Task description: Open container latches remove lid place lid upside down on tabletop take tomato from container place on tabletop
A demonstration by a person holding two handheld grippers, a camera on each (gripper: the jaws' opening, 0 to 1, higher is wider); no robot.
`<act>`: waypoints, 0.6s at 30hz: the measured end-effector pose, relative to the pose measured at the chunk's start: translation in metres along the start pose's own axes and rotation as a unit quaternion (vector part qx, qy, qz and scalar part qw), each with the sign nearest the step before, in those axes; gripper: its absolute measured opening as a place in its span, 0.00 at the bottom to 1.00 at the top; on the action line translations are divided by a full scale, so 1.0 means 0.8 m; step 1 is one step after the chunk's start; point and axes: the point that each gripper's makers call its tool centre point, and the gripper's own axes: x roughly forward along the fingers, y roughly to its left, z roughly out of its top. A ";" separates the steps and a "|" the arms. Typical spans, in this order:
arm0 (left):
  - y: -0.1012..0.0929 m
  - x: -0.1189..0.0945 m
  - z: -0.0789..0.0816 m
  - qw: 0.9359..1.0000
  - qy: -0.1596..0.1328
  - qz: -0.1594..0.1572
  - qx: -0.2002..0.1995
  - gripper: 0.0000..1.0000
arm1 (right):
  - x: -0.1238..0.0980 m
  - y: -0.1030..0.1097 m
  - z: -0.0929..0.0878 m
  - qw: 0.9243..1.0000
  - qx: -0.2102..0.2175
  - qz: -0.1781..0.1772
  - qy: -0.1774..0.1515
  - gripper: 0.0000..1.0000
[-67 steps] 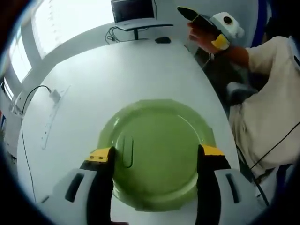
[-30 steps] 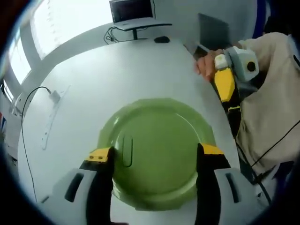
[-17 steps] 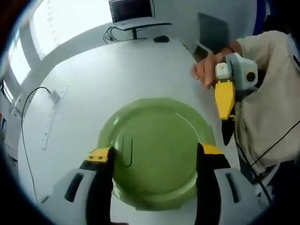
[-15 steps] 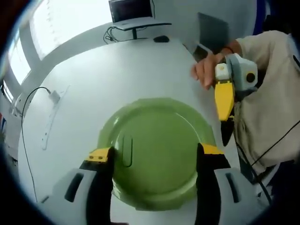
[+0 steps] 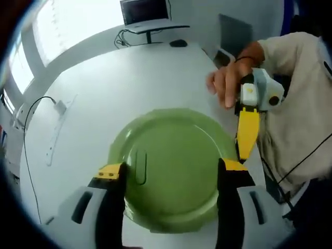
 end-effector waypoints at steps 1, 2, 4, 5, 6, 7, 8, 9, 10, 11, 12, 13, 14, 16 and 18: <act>0.000 0.000 0.000 1.000 0.000 0.000 0.000 0.65 | 0.001 -0.001 0.000 1.000 -0.010 -0.001 0.000 0.31; -0.003 0.000 0.001 1.000 0.000 0.000 0.001 0.65 | 0.002 0.000 0.000 1.000 -0.019 0.002 -0.002 0.30; -0.004 0.000 0.001 1.000 0.001 0.000 0.001 0.65 | 0.004 0.002 -0.002 0.998 -0.055 0.004 -0.001 0.29; -0.004 0.000 0.001 1.000 0.001 0.000 0.001 0.65 | 0.004 0.004 -0.002 0.998 -0.054 0.005 -0.006 0.28; -0.005 0.000 0.001 1.000 0.001 0.000 0.001 0.65 | 0.004 0.005 -0.001 0.998 -0.057 0.005 -0.008 0.27; -0.006 0.000 0.001 1.000 0.001 0.000 0.001 0.65 | 0.006 0.005 0.000 0.997 -0.075 0.004 -0.010 0.25; -0.007 -0.001 0.001 1.000 0.000 0.000 0.001 0.65 | 0.007 0.006 0.000 0.997 -0.081 0.003 -0.012 0.25; -0.008 -0.001 0.001 1.000 0.000 -0.001 0.001 0.65 | 0.008 0.007 -0.001 0.996 -0.086 0.003 -0.012 0.24; -0.007 -0.001 0.001 1.000 0.000 -0.001 0.001 0.65 | 0.009 0.007 -0.001 0.996 -0.090 0.003 -0.013 0.21; -0.007 -0.001 0.001 1.000 0.000 -0.001 0.002 0.65 | 0.010 0.007 -0.001 0.996 -0.091 0.002 -0.014 0.20; -0.006 -0.001 0.000 1.000 0.001 -0.001 0.002 0.65 | 0.011 0.005 0.002 0.994 -0.104 -0.004 -0.019 0.19; -0.006 -0.001 0.000 1.000 0.001 -0.002 0.002 0.65 | 0.011 0.002 0.002 0.993 -0.116 -0.008 -0.018 0.19; -0.005 -0.001 0.000 1.000 0.001 -0.002 0.002 0.65 | 0.011 0.003 0.001 0.994 -0.110 -0.006 -0.018 0.19; -0.005 -0.001 0.000 1.000 0.001 -0.002 0.003 0.65 | 0.011 0.002 0.002 0.993 -0.119 -0.008 -0.024 0.19; -0.005 -0.001 0.000 1.000 0.001 -0.002 0.003 0.65 | 0.010 0.001 0.003 0.991 -0.126 -0.009 -0.030 0.18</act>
